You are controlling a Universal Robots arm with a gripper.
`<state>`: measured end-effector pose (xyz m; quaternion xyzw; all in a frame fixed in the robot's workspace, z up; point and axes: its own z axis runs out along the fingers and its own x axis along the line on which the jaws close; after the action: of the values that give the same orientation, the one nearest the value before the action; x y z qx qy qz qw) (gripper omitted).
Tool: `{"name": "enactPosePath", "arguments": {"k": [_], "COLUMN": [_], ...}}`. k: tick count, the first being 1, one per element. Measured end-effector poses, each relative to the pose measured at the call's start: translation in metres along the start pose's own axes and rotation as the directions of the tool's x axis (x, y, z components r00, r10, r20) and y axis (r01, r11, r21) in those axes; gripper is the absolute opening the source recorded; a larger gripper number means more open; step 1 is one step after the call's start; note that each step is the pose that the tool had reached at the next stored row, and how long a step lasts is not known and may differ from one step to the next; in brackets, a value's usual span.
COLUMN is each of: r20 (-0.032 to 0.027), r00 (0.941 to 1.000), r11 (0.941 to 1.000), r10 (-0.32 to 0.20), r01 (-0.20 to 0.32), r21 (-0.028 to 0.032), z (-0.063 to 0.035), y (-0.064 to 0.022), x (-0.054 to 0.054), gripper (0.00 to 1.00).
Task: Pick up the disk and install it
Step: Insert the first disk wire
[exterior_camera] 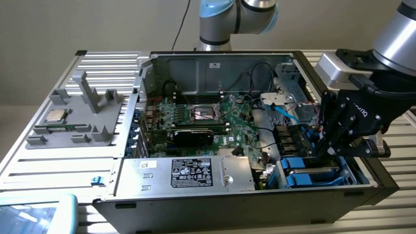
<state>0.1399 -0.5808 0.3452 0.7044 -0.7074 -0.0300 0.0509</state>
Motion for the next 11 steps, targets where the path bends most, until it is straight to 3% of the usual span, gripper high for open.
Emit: {"name": "enactPosePath", "arguments": {"k": [7, 11], "r20": [0.0072, 0.0056], "r00": [0.9994, 0.9988], "r11": [0.9994, 0.9988], "r10": [0.034, 0.049], "r01": [-0.034, -0.049], "r21": [-0.0012, -0.0015], "z": [0.0015, 0.0016], "y": [-0.0007, -0.0008], "x": [0.0010, 0.0005], "gripper": [0.16, 0.16]}}
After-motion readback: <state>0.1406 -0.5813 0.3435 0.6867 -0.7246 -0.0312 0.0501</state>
